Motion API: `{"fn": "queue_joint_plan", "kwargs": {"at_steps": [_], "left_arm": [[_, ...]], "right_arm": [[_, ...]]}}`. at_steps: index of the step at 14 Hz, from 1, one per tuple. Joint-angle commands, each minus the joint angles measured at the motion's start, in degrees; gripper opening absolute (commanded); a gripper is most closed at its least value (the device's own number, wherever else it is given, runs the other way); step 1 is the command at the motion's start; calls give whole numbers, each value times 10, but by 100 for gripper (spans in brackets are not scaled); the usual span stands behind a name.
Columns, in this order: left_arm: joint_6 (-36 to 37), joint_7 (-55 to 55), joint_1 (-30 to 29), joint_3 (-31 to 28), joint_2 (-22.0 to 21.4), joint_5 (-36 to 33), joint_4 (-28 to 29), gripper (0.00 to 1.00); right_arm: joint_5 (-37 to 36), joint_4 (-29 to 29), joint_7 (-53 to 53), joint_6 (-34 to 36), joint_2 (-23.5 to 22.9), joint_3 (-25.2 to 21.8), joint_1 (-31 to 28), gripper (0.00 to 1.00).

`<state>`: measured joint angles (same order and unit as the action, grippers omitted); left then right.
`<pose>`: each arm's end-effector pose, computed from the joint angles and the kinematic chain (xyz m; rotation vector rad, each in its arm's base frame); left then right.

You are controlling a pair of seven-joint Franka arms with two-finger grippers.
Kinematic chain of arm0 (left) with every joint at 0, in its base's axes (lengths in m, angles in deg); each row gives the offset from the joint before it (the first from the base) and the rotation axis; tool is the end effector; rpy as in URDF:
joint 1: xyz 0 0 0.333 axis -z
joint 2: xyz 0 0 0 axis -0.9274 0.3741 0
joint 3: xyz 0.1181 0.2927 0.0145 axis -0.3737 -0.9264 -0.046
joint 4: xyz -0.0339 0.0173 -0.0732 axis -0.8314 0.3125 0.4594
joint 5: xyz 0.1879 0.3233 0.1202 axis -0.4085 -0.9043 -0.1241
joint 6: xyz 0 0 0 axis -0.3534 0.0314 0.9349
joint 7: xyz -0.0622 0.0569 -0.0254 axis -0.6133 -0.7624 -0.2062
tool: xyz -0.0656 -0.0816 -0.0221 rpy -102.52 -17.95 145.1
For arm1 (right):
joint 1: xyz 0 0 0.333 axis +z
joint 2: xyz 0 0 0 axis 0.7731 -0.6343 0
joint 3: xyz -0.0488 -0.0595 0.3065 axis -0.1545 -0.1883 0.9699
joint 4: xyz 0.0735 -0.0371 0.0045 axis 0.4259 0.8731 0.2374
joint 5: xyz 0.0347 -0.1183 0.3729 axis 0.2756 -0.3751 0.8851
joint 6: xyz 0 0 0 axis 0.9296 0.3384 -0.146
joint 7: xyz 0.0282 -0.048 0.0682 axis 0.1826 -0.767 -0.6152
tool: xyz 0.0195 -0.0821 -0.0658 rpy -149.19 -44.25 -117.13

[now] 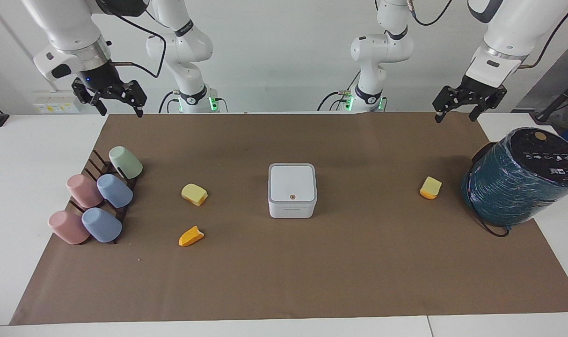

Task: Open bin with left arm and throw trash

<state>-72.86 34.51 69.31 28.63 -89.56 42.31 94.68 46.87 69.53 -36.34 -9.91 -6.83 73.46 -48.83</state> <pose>0.5388 -0.0230 0.6453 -3.1314 0.0410 -0.0145 0.5098 -0.0218 0.6307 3.1109 -0.1042 -0.0502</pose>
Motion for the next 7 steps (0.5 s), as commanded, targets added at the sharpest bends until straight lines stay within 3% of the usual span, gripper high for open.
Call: {"fn": "queue_joint_plan", "kwargs": {"at_steps": [1, 7], "left_arm": [[-9, 0, 0, -1, -13, -10, 15, 100], [-1, -2, 2, 0, -15, -10, 18, 100]], "right_arm": [[-16, -1, 13, -2, 3, 2, 4, 100], [-10, 0, 19, 1, 6, 2, 3, 100]]}}
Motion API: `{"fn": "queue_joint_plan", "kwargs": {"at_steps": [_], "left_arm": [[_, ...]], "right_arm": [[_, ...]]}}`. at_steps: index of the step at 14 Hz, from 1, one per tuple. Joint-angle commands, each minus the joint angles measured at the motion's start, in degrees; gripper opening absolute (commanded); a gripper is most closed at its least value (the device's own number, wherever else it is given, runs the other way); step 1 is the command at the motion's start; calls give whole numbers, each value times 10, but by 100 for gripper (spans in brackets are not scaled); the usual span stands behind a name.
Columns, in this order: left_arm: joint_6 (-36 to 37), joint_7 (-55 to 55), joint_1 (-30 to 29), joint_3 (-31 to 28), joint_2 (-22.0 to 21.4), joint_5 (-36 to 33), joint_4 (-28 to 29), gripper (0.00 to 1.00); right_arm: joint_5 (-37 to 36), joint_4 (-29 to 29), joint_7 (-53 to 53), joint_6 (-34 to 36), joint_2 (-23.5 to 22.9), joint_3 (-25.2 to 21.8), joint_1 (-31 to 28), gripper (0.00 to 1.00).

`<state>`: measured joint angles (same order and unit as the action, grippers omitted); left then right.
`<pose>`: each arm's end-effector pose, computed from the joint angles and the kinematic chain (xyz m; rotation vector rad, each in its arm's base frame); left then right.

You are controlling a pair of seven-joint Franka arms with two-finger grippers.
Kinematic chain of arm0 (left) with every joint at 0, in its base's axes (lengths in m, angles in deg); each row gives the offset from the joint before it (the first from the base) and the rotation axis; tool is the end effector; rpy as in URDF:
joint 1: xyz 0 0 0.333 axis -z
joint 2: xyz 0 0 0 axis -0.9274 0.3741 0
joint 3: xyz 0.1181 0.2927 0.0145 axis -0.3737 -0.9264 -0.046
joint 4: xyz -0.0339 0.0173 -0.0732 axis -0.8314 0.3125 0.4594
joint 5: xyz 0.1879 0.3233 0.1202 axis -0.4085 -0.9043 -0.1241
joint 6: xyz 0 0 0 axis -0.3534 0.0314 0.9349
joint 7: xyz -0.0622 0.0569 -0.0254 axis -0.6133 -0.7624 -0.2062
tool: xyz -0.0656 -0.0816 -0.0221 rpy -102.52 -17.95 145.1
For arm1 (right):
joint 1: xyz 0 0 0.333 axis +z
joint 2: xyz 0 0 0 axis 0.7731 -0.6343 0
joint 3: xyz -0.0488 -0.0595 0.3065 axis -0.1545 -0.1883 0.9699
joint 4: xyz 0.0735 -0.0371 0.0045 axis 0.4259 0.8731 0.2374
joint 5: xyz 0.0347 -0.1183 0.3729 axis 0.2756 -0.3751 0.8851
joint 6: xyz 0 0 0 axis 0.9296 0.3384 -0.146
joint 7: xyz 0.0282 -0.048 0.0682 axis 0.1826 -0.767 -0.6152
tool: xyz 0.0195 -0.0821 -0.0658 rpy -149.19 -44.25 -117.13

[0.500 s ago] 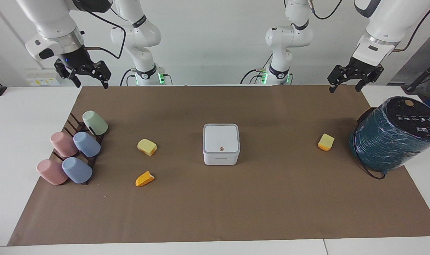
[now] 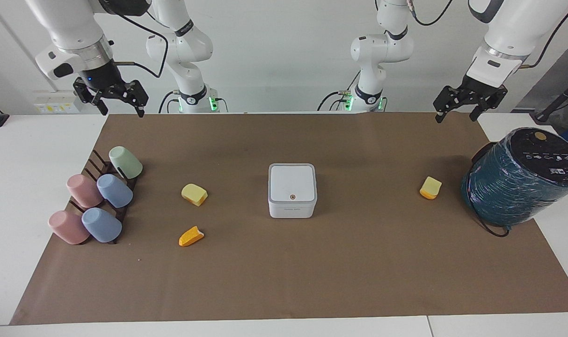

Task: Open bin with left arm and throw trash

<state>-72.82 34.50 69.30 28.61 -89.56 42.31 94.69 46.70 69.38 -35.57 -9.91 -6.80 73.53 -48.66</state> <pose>0.5387 -0.0228 0.6452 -3.1314 0.0399 -0.0131 0.5098 -0.0200 0.6322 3.1071 -0.1186 -0.0448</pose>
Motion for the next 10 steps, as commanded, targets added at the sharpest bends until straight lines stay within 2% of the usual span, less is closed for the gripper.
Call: {"fn": "queue_joint_plan", "kwargs": {"at_steps": [1, 3, 9, 10], "left_arm": [[-12, -1, 3, 0, -15, -10, 22, 100], [-47, -1, 7, 2, -14, -10, 27, 100], [-94, -2, 72, 2, -25, -9, 66, 100], [-104, -2, 89, 2, -23, -9, 73, 94]], "right_arm": [[-8, 4, 10, 1, 8, 2, 1, 100], [-7, 7, 4, -1, 9, 0, -5, 100], [-5, 33, 25, -26, 12, 1, 1, 100], [0, 57, 19, -49, 12, 1, 1, 100]]}}
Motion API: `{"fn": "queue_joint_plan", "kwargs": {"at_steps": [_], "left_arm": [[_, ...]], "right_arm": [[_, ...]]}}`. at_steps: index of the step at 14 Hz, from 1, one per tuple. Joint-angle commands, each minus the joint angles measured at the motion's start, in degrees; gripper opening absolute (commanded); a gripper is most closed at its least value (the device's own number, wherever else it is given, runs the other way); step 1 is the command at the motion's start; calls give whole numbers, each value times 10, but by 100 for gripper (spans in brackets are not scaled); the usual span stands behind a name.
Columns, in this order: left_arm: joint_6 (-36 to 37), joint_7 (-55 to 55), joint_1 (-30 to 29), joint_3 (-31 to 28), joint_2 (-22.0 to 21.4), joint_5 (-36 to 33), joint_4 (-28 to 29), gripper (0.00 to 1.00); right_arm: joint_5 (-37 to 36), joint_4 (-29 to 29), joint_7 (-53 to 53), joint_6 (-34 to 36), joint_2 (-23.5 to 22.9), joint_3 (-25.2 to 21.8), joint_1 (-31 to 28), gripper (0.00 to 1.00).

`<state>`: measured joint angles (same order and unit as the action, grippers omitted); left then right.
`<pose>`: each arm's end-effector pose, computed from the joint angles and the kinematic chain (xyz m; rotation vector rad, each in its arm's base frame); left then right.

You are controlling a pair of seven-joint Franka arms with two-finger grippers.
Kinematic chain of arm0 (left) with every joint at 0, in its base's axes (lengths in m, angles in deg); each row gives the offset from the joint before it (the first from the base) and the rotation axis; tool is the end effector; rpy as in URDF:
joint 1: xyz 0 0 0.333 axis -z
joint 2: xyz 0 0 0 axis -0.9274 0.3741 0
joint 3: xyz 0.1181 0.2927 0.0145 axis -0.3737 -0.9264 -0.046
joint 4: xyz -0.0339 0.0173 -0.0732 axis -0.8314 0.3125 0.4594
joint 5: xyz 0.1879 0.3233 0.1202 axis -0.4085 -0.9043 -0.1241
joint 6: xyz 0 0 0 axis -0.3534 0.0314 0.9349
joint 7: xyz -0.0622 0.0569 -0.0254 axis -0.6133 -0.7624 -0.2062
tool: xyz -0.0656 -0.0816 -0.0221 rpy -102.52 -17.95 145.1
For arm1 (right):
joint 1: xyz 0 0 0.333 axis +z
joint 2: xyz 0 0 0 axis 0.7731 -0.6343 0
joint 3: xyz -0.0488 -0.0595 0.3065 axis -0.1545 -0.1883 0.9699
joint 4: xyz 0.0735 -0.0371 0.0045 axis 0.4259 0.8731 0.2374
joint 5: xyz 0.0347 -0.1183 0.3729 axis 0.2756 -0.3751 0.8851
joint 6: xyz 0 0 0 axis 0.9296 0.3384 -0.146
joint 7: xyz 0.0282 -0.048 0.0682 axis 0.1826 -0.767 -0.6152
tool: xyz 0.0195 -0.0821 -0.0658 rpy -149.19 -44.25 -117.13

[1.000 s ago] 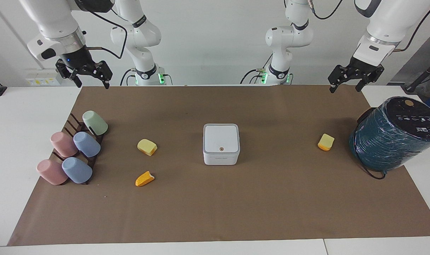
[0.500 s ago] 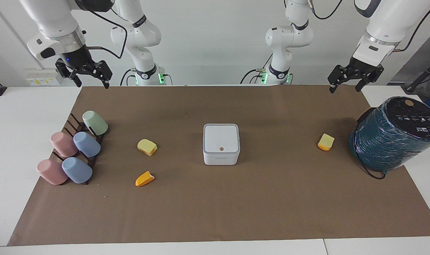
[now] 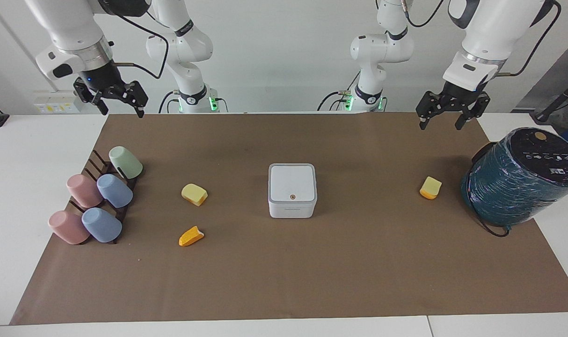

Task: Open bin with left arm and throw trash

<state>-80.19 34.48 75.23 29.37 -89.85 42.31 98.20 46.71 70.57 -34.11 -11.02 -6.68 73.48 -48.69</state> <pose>0.5430 -0.0874 0.6307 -3.1274 0.2237 -0.1272 0.5107 -0.0206 0.6252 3.1054 -0.1592 -0.0431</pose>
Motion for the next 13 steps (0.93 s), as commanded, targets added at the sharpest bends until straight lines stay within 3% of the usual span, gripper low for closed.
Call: {"fn": "queue_joint_plan", "kwargs": {"at_steps": [1, 3, 5, 8, 13], "left_arm": [[-53, -4, 44, -7, -17, -9, 45, 81], [-97, -27, 74, -7, -16, -10, 73, 58], [-149, -42, 101, -6, -16, -9, 109, 23], [-224, -92, 155, -5, -11, -9, 160, 0], [-436, -200, 237, -5, 88, -9, 177, 0]], "right_arm": [[13, 73, -10, -73, 10, 1, 2, 100], [30, 138, -48, -157, 16, 1, 21, 100], [31, 151, -109, -182, -6, 1, 26, 100], [31, 168, -224, -241, -52, 1, 27, 100], [52, 205, -312, -332, -122, 2, 67, 100]]}}
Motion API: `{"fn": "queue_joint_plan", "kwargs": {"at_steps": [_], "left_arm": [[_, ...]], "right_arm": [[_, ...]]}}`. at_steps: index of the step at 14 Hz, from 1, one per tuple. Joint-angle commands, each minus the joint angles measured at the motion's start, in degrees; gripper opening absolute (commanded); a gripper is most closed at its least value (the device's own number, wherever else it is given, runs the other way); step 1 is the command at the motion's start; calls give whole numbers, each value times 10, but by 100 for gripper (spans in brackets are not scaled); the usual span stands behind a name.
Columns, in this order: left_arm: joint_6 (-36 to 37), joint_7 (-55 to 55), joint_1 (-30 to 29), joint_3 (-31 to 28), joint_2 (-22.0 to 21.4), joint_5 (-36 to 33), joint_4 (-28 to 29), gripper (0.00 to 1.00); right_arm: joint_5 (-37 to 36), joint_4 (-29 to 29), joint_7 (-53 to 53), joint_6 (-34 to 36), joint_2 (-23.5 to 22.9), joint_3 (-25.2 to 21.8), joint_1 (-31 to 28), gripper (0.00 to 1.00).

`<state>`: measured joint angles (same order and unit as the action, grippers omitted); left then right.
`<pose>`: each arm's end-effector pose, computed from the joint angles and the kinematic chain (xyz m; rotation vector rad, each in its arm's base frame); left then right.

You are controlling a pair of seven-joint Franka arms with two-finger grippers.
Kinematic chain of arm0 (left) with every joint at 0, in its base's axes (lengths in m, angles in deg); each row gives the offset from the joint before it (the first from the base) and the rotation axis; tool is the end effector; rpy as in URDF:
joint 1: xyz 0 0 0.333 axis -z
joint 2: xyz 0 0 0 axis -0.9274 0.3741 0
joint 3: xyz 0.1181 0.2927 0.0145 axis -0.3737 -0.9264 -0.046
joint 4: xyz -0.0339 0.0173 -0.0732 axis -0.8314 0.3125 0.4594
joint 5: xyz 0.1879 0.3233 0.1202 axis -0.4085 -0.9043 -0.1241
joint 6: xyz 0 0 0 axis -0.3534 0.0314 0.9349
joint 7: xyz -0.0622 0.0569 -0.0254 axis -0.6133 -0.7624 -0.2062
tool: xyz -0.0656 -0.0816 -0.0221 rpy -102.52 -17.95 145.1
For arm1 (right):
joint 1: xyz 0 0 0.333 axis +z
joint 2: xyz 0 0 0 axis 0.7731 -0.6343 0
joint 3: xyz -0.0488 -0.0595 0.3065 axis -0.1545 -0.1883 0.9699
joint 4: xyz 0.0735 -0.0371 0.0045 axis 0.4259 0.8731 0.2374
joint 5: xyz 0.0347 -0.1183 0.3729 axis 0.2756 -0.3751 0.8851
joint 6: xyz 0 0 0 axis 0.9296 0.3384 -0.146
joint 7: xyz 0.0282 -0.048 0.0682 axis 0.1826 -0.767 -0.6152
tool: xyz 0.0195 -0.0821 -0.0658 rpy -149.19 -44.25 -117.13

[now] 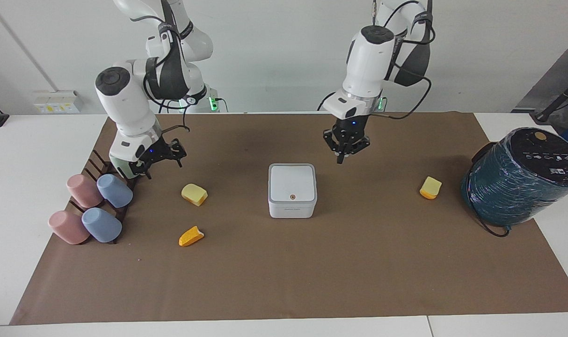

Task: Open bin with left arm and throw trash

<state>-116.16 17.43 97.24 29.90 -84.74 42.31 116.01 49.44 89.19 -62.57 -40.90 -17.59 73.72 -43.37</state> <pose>0.5091 -0.3142 0.4916 2.9654 -0.3618 0.4248 0.5592 0.0395 0.4124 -3.0415 -0.7550 0.0328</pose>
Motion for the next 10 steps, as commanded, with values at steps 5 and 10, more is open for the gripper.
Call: {"fn": "queue_joint_plan", "kwargs": {"at_steps": [5, 10], "left_arm": [[-171, -34, 30, -10, 72, -1, -8, 0], [-192, -41, 44, -10, 124, -1, -40, 0]], "right_arm": [[44, 106, -95, -148, -21, 0, 24, 100], [44, 125, -125, -192, -38, 0, 27, 100]]}}
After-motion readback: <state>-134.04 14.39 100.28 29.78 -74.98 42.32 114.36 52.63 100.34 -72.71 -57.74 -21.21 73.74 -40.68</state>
